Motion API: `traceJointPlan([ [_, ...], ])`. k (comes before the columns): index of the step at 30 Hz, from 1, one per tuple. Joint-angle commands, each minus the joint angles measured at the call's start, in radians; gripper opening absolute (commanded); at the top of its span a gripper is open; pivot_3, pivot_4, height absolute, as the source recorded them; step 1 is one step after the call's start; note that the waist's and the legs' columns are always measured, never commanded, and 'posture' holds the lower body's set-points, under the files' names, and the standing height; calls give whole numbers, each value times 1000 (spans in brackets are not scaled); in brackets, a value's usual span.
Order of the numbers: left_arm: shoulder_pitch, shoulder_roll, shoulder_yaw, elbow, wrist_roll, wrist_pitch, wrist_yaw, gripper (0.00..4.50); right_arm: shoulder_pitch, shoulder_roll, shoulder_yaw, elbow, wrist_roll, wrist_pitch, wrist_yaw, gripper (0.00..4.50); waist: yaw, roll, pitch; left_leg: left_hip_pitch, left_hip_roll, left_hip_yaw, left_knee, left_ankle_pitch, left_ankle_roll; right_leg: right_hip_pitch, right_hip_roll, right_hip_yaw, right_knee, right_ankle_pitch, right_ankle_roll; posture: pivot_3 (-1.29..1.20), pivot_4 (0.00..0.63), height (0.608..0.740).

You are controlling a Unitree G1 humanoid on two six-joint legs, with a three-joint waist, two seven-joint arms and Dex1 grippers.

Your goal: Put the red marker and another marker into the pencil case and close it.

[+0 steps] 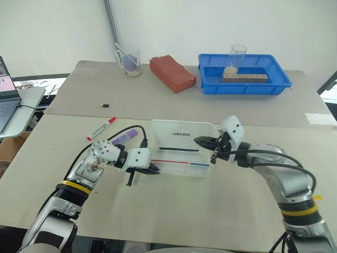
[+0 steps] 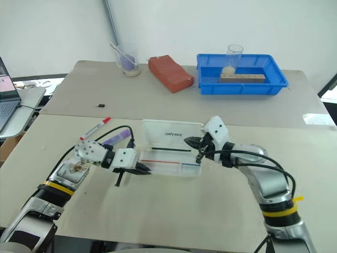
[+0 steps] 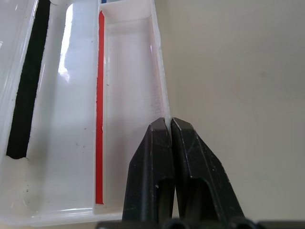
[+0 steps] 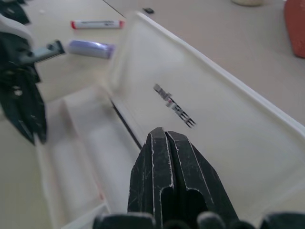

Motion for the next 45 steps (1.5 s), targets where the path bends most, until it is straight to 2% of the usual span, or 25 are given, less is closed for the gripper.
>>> traceJointPlan([
  [1, -32, -7, 11, 4, -3, -24, 9, 0, 26, -78, -93, -123, 120, 94, 57, 40, 2, 0, 0, 0, 0, 0, 0, 0, 0, 0, 0, 0, 0, 0, 0, 0, 150, 740],
  [2, -34, -9, 10, 8, 0, -27, 10, 0, 35, -95, -105, -137, 137, 109, 62, 40, 1, 0, 0, 0, 0, 0, 0, 0, 0, 0, 0, 0, 0, 0, 0, 0, 150, 740],
  [6, -39, -20, 6, 26, 6, -39, 14, 0, 96, -177, -146, -179, 157, 134, 81, 1161, 0, 0, 0, 0, 0, 0, 0, 0, 0, 0, 0, 0, 0, 0, 0, 0, 150, 740],
  [12, -62, -36, -2, 82, 18, -76, 17, 0, 150, -193, -165, -197, 132, 109, 34, 3288, -3, 0, 0, 0, 0, 0, 0, 0, 0, 0, 0, 0, 0, 0, 0, 0, 150, 740],
  [19, -80, -44, -21, 119, 29, -95, -5, 0, 148, -178, -169, -170, 121, 87, 5, 3288, -2, 0, 0, 0, -1, 0, 0, 0, 0, 0, 0, 0, -1, 0, 0, 0, 150, 740],
  [22, -71, -53, -12, 116, -7, -29, -24, 0, 144, -174, -167, -164, 119, 79, 0, 3288, -2, 0, 0, 0, -1, 0, 0, 0, 0, 0, 0, 0, 0, 0, 0, 0, 150, 740],
  [30, -82, -53, -19, 146, 19, -87, -27, 0, 121, -167, -161, -139, 118, 67, -2, 3288, -2, 1, -1, 0, -1, 0, 1, 0, 0, 1, 0, 0, 0, 0, 0, 0, 150, 740],
  [33, -83, -50, -14, 143, 16, -93, -30, 968, 112, -165, -155, -132, 117, 64, -1, 3331, -3, 1, -1, 0, -1, 0, 1, 0, 0, 0, 0, 0, 0, 0, 0, 0, 150, 740],
  [37, -82, -37, -5, 104, 9, -85, -29, 2736, 104, -164, -145, -125, 119, 64, 8, 3331, -2, 1, -1, 0, -1, 0, 0, 0, 0, 0, 0, 0, 0, 0, 0, 0, 150, 740],
  [40, -80, -26, 7, 43, -8, -54, -26, 4229, 106, -172, -139, -129, 119, 65, 23, 3331, -2, 1, -1, 0, -1, 0, 1, 0, 0, 0, 0, 0, 0, 0, 0, 0, 150, 740],
  [41, -79, -18, 16, 14, -19, -34, -24, 4444, 106, -176, -140, -130, 120, 65, 29, 3331, -2, 1, -1, 0, -1, 0, 1, 0, 0, 0, 0, 0, 0, 0, 0, 0, 150, 740],
  [45, -46, 52, 74, -160, -76, 78, -21, 4444, 77, -183, -152, -131, 145, 88, 46, 3331, -4, 1, -1, 0, 0, 0, 0, 0, 0, 0, 0, 0, 0, 0, 0, 0, 150, 740],
])
